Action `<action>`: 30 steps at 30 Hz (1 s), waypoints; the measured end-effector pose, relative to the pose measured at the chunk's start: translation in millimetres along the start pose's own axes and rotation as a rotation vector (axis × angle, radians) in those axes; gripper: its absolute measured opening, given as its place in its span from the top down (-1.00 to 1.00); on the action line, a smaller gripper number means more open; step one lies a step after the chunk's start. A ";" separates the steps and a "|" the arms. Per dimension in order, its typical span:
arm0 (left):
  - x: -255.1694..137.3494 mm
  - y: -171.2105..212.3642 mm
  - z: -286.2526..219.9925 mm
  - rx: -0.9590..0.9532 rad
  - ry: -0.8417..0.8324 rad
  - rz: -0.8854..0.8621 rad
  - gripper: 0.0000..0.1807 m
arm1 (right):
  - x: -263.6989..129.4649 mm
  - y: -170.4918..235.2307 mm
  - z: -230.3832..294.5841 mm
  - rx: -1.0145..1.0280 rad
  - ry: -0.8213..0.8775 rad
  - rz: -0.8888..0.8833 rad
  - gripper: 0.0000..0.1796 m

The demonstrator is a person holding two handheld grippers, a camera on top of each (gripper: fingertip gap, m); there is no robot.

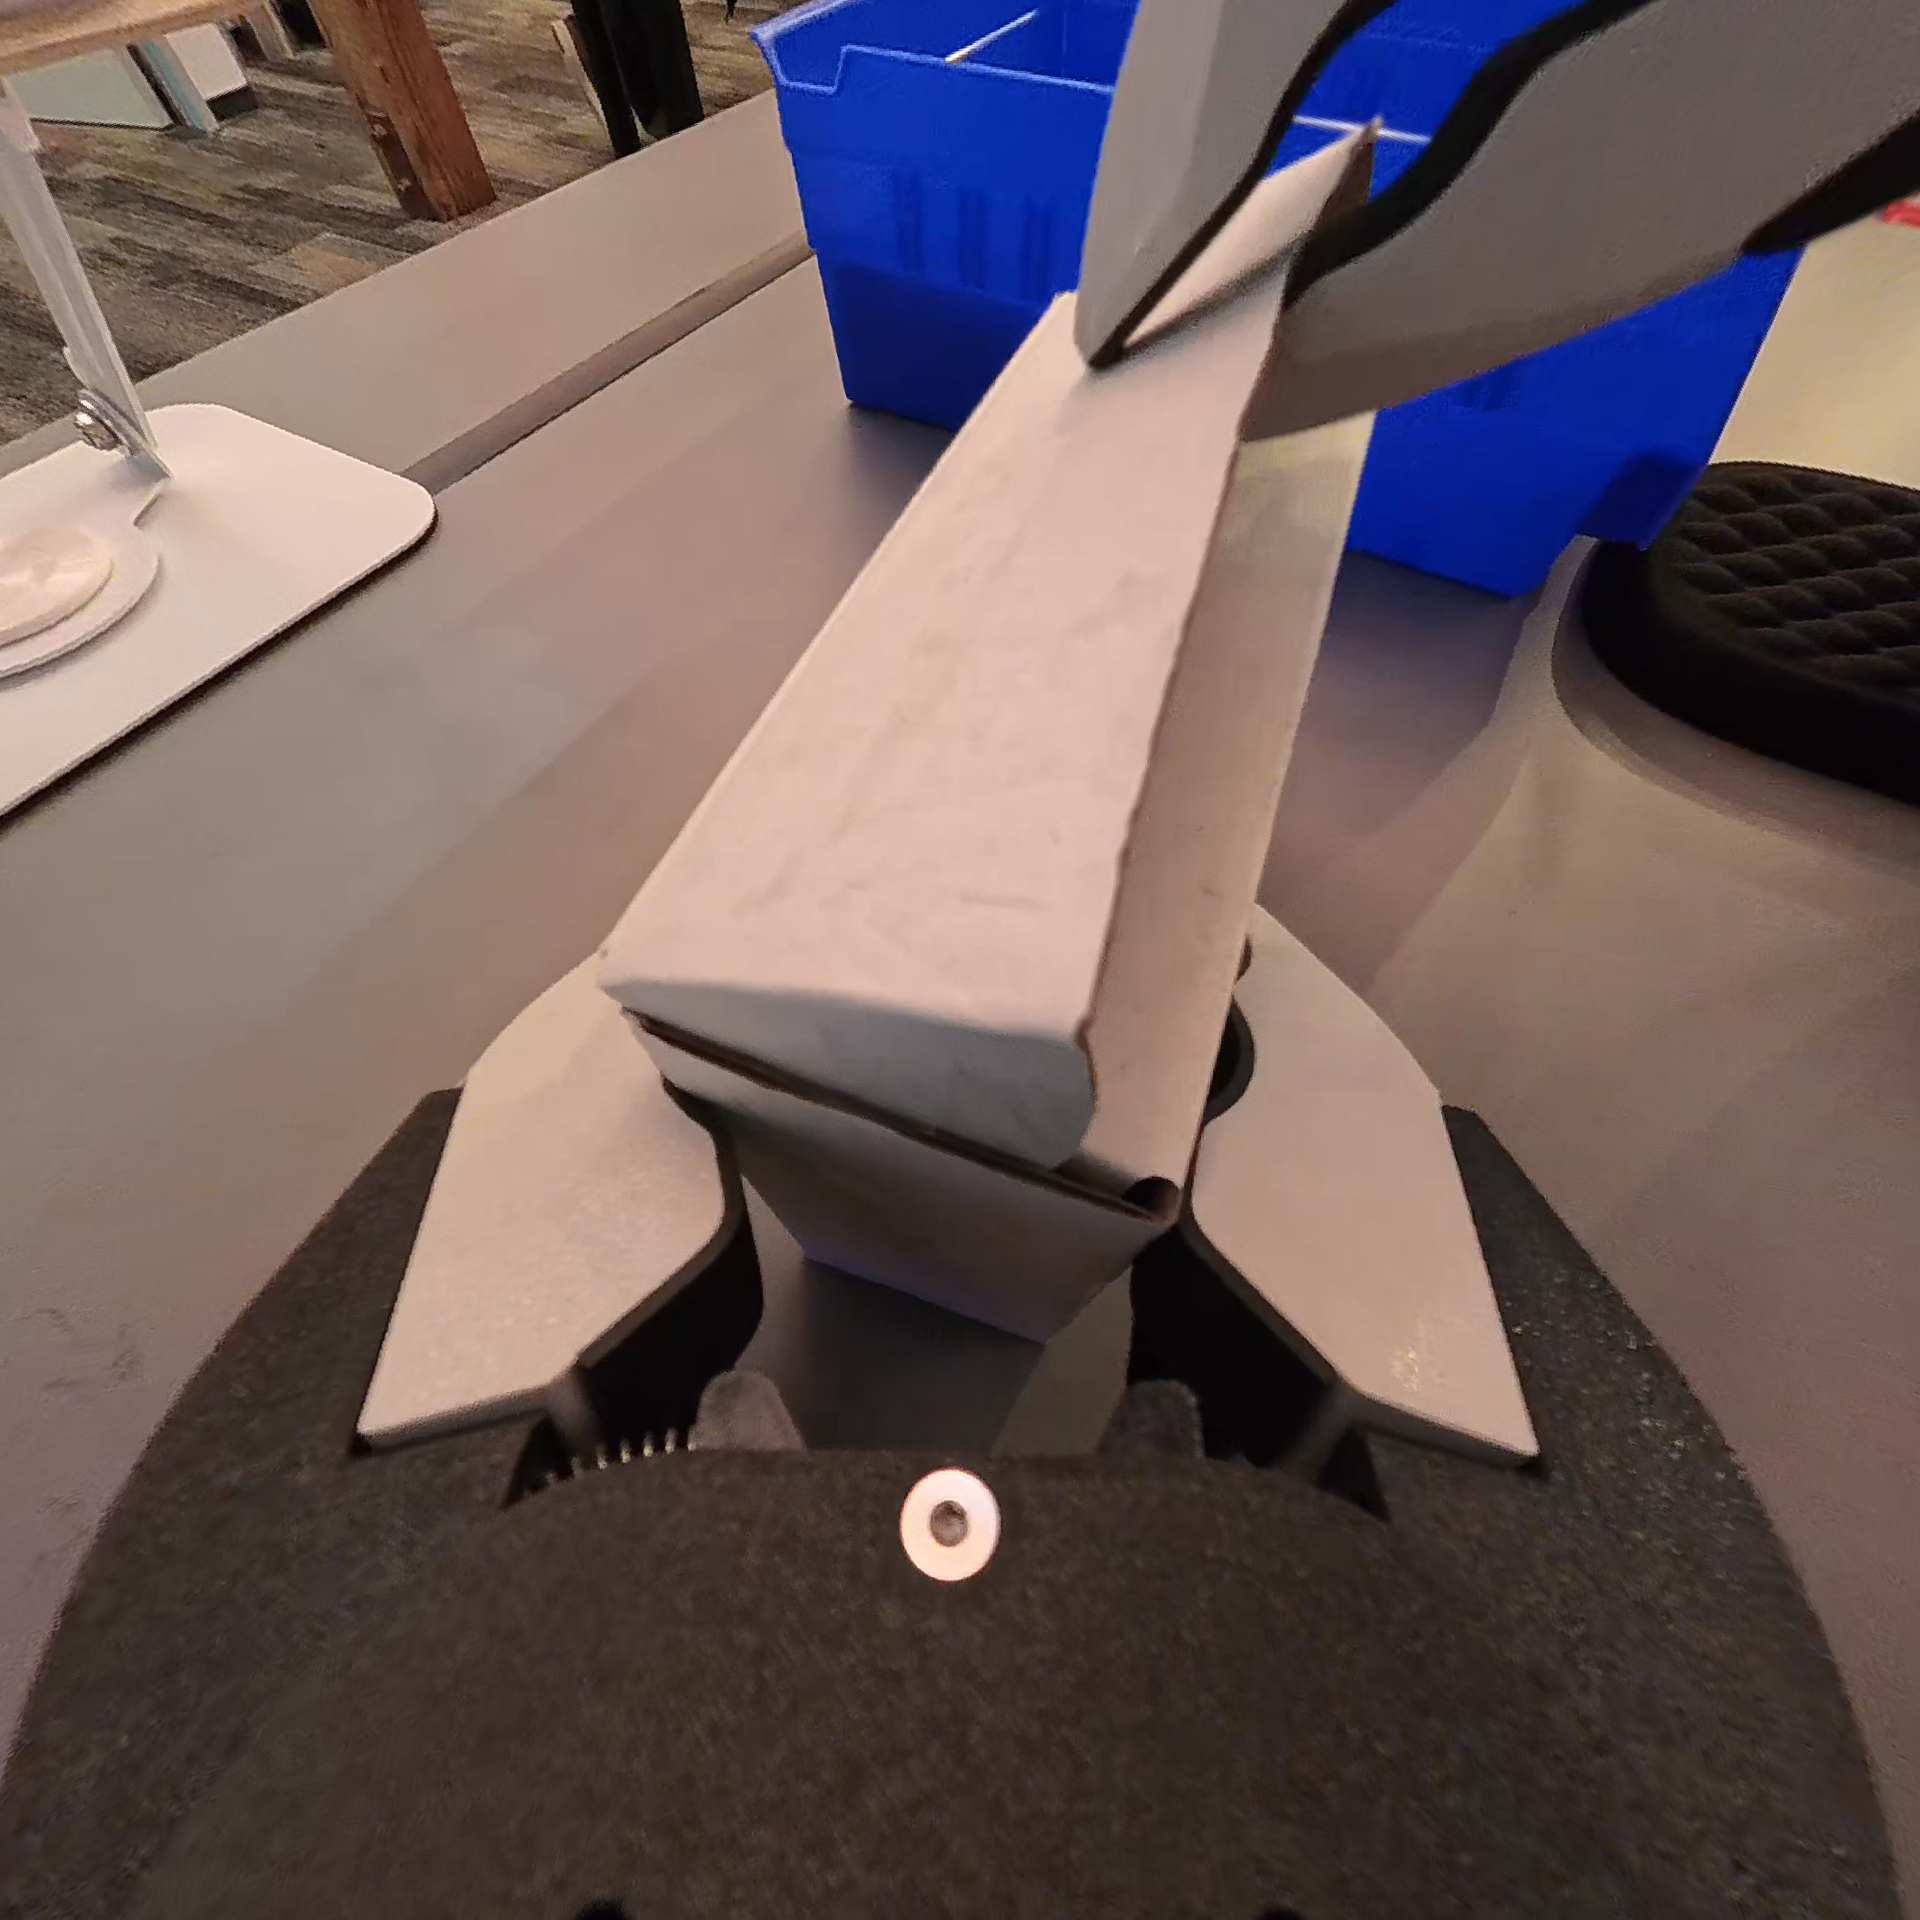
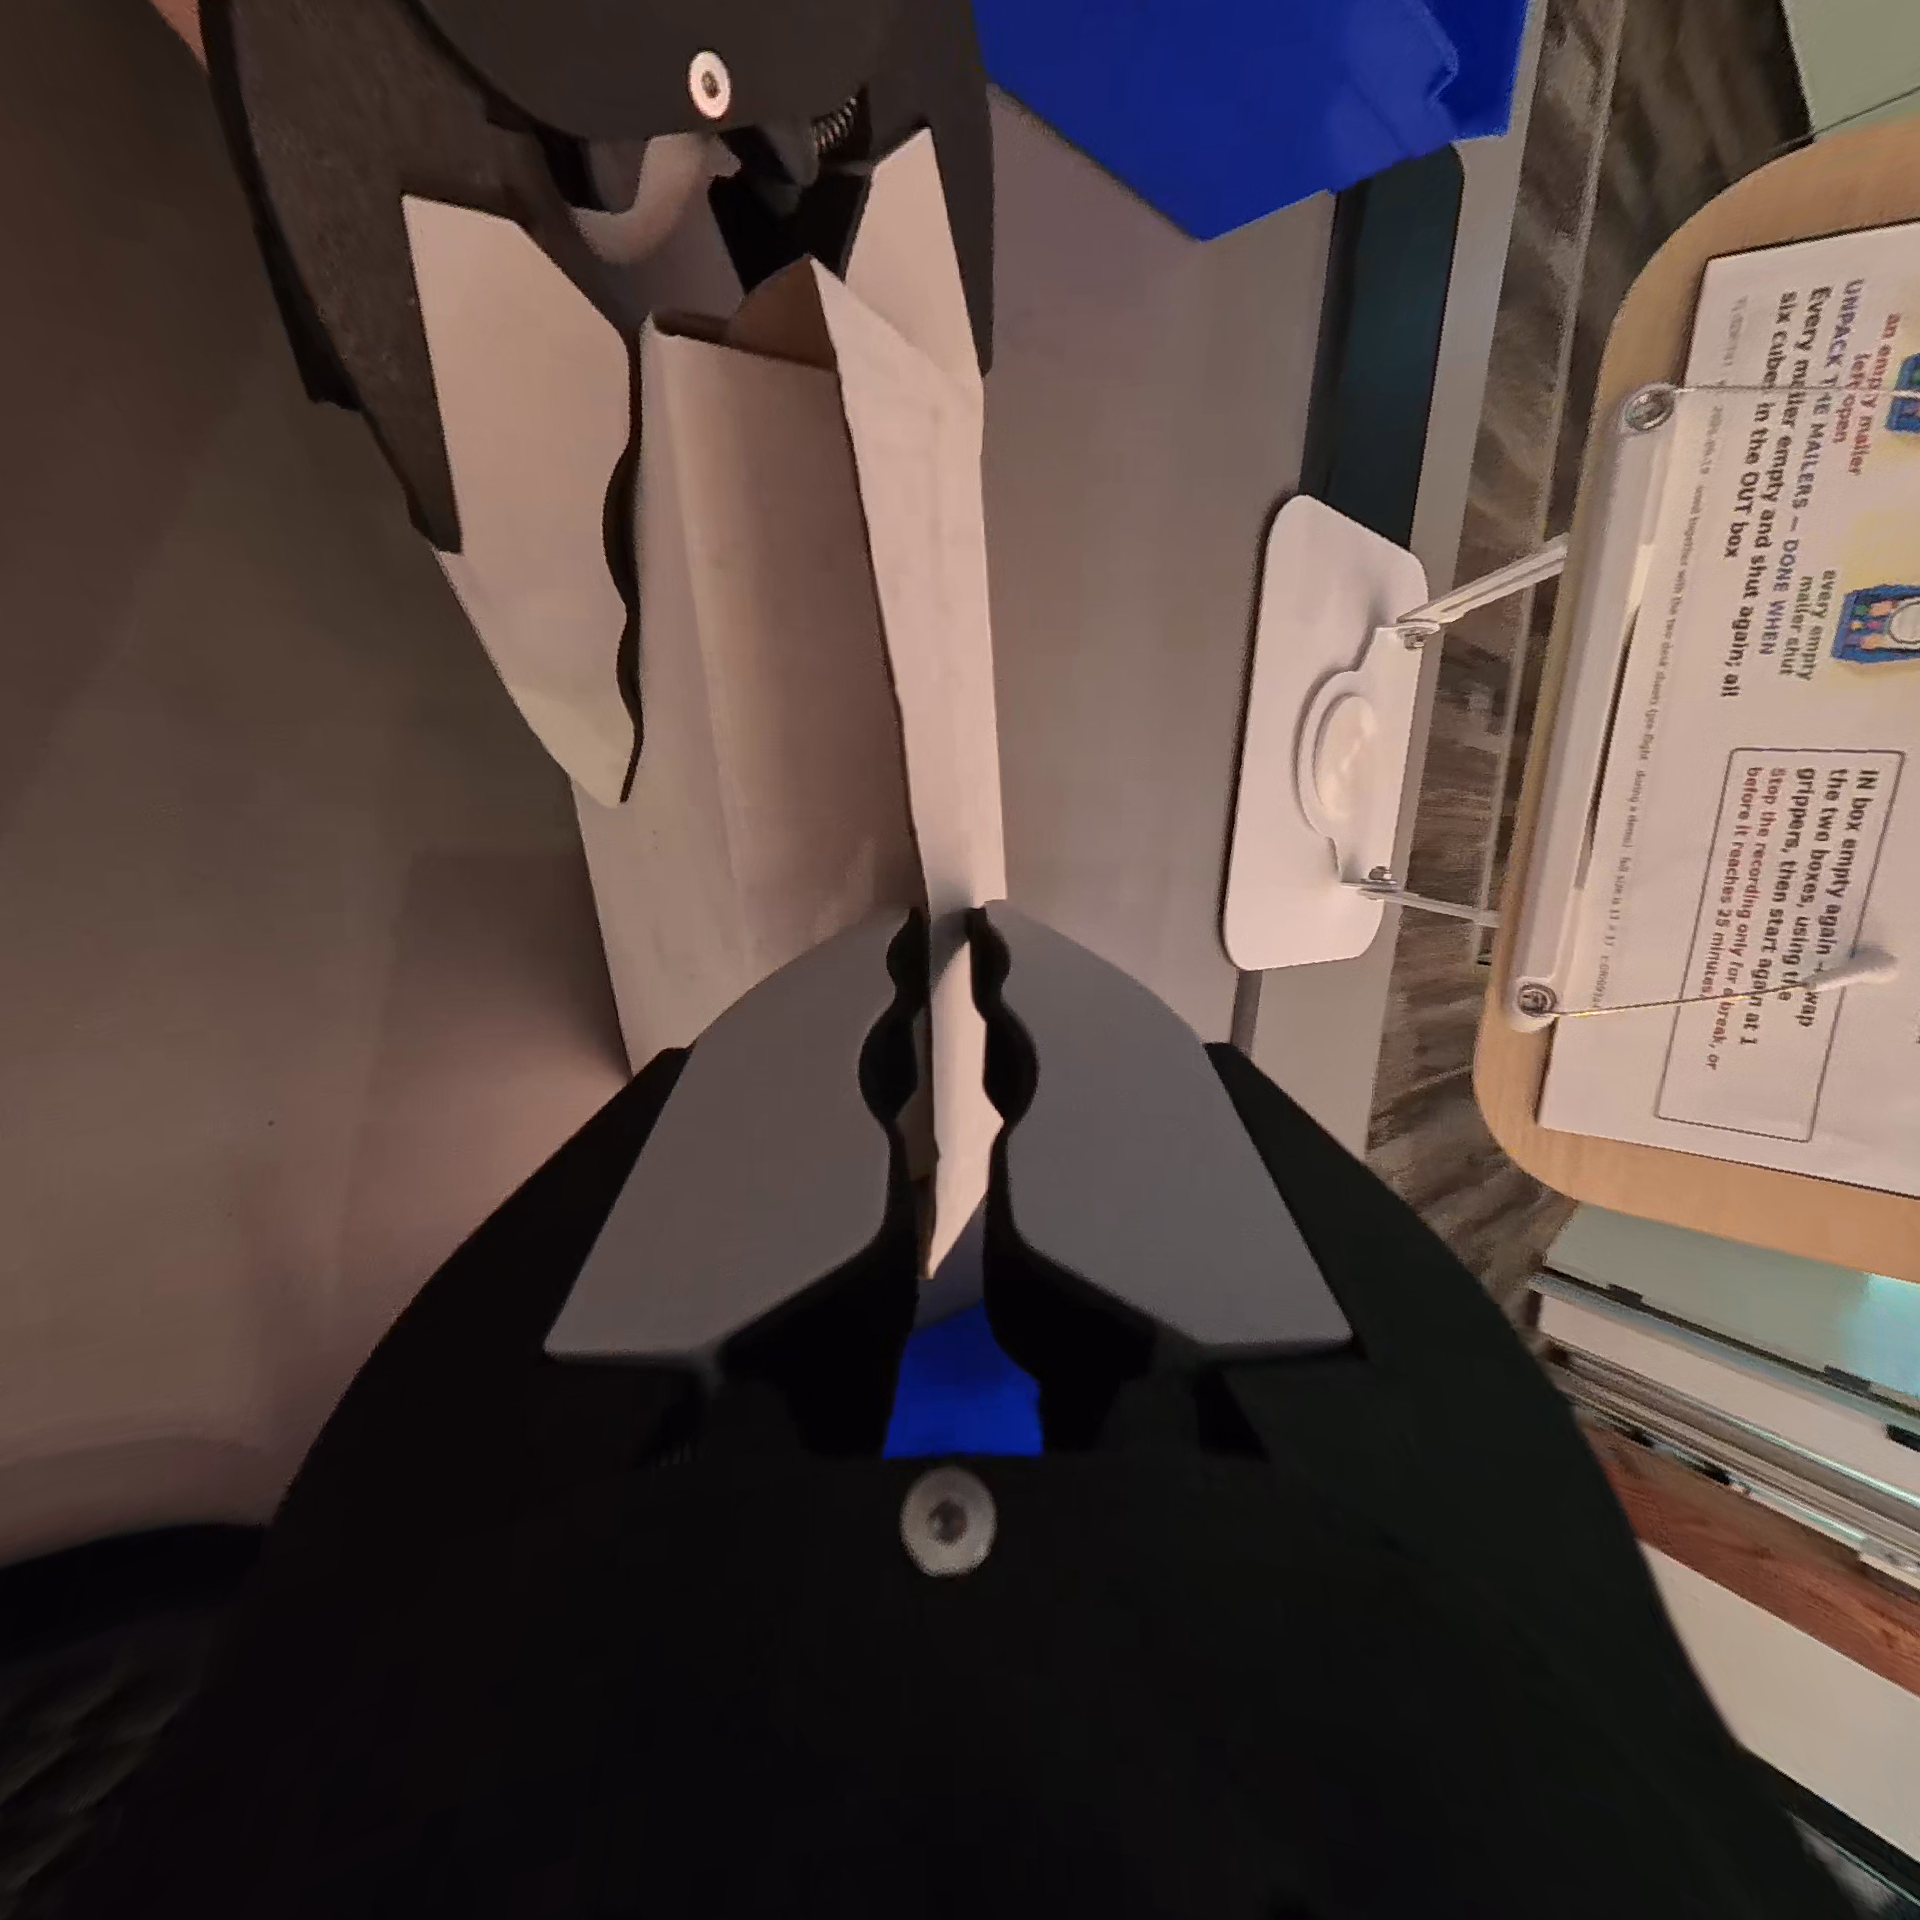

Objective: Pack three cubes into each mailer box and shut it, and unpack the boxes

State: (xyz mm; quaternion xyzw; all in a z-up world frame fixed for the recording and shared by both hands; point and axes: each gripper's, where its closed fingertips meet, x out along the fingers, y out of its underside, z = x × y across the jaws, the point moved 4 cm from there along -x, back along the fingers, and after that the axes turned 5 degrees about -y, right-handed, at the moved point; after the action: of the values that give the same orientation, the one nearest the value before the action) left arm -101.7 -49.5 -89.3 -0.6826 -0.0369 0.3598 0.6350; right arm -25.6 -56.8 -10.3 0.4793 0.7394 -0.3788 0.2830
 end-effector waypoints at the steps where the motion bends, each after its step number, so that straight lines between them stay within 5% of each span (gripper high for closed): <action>1: 0.0 -0.1 -1.0 0.015 -0.001 0.001 -0.02 | -1.3 0.5 0.5 0.014 -0.018 -0.002 0.90; 19: -7.2 1.3 -33.5 0.479 -0.056 -0.017 0.00 | -46.6 0.4 28.3 0.208 -0.325 -0.063 0.88; 26: -7.1 1.2 -38.8 0.526 -0.058 -0.039 -0.01 | -50.6 1.0 33.2 0.332 -0.410 -0.049 0.85; 30: -7.2 1.7 -39.7 0.551 -0.070 -0.049 0.00 | -52.4 2.2 21.9 0.299 -0.308 -0.053 0.93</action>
State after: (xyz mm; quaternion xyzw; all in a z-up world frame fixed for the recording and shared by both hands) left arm -86.4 -86.8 -90.3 -0.4702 0.0241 0.3642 0.8035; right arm -2.4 -100.3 17.9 0.4326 0.6354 -0.5605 0.3082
